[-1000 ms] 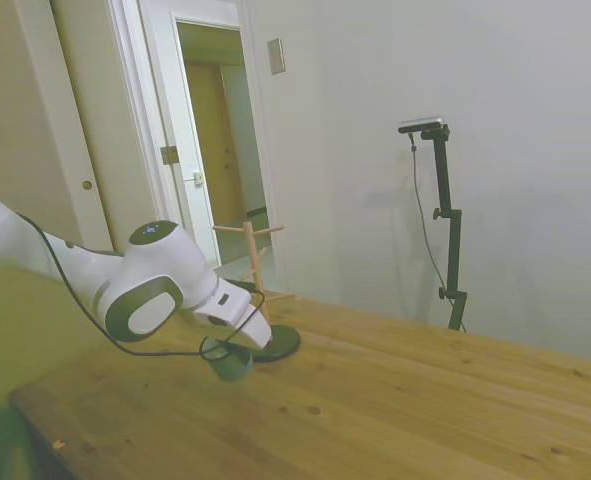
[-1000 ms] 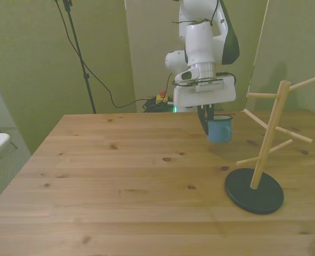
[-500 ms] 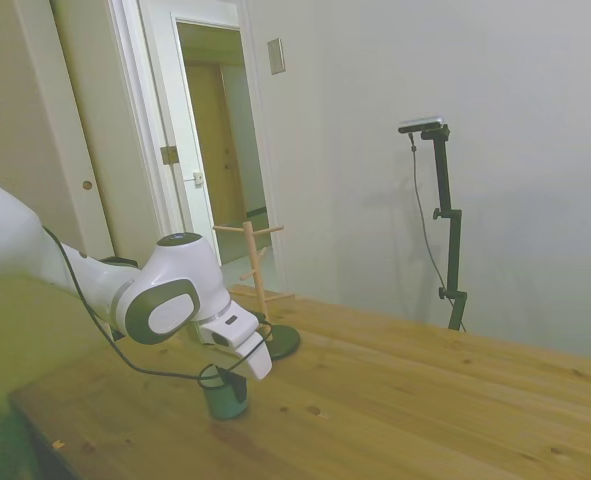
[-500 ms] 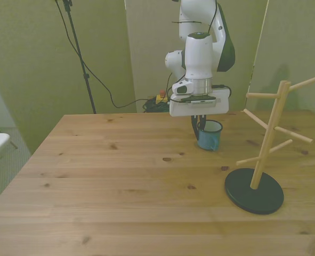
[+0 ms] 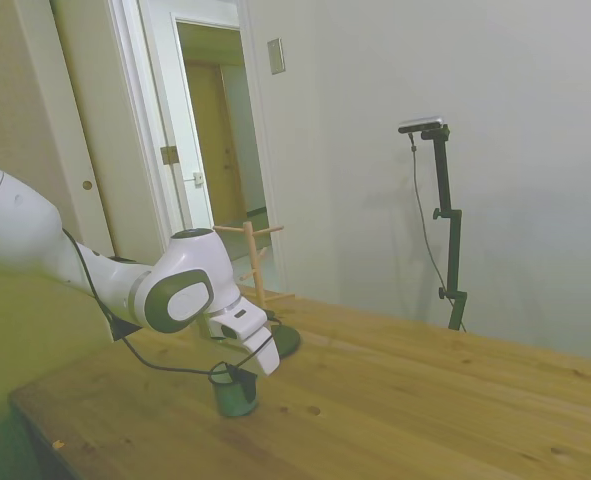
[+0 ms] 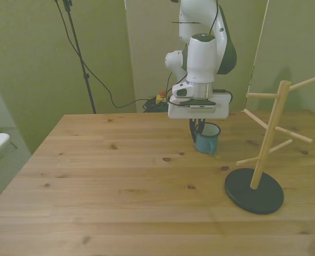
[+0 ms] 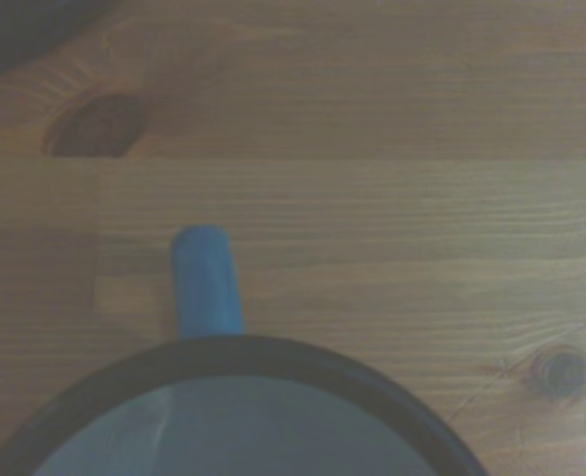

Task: Unload the mug

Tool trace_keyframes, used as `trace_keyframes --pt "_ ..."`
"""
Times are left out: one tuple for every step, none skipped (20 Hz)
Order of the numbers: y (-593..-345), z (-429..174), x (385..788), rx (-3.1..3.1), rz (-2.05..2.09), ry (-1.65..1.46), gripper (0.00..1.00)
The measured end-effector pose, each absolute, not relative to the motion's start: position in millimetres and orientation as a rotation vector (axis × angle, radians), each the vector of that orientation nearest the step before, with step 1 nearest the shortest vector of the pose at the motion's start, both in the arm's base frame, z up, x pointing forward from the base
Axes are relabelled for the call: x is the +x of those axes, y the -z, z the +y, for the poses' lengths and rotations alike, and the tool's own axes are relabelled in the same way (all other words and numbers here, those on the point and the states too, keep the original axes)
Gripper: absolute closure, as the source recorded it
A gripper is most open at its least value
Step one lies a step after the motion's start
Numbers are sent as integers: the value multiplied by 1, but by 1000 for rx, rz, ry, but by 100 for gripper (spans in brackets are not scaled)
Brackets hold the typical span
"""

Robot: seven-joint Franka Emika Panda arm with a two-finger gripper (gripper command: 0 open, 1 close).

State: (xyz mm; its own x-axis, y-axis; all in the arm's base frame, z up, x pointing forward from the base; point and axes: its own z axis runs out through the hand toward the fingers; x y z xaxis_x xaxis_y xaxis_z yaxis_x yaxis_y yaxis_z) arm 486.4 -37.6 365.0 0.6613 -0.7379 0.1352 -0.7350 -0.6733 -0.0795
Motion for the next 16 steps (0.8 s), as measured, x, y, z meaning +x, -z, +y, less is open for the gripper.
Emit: trace_keyframes --pt "-364 -38 487 -2847 1264 240 0" --pt "-363 -38 487 -2847 1265 238 0" --pt "-363 -39 487 -2847 1266 237 0" --pt "-363 -39 487 -2846 1268 237 0" --pt "-363 -39 487 -2846 1268 237 0" --pt "-363 -40 487 -2846 1269 237 0" --pt "-363 -40 487 -2845 1269 239 0" --pt "-365 -40 487 -2844 1268 242 0" --pt "-366 -40 487 -2843 1268 248 0" --pt "-369 -39 487 -2841 1266 256 0" --pt "-372 -39 487 -2838 1264 265 0" --pt "-376 -39 486 -2835 1262 278 0" --pt "-381 -38 486 -2831 1259 292 0" --pt "-387 -37 485 -2828 1255 307 0" --pt "-392 -36 484 -2824 1251 324 0" --pt "-399 -35 483 -2819 1244 344 0"
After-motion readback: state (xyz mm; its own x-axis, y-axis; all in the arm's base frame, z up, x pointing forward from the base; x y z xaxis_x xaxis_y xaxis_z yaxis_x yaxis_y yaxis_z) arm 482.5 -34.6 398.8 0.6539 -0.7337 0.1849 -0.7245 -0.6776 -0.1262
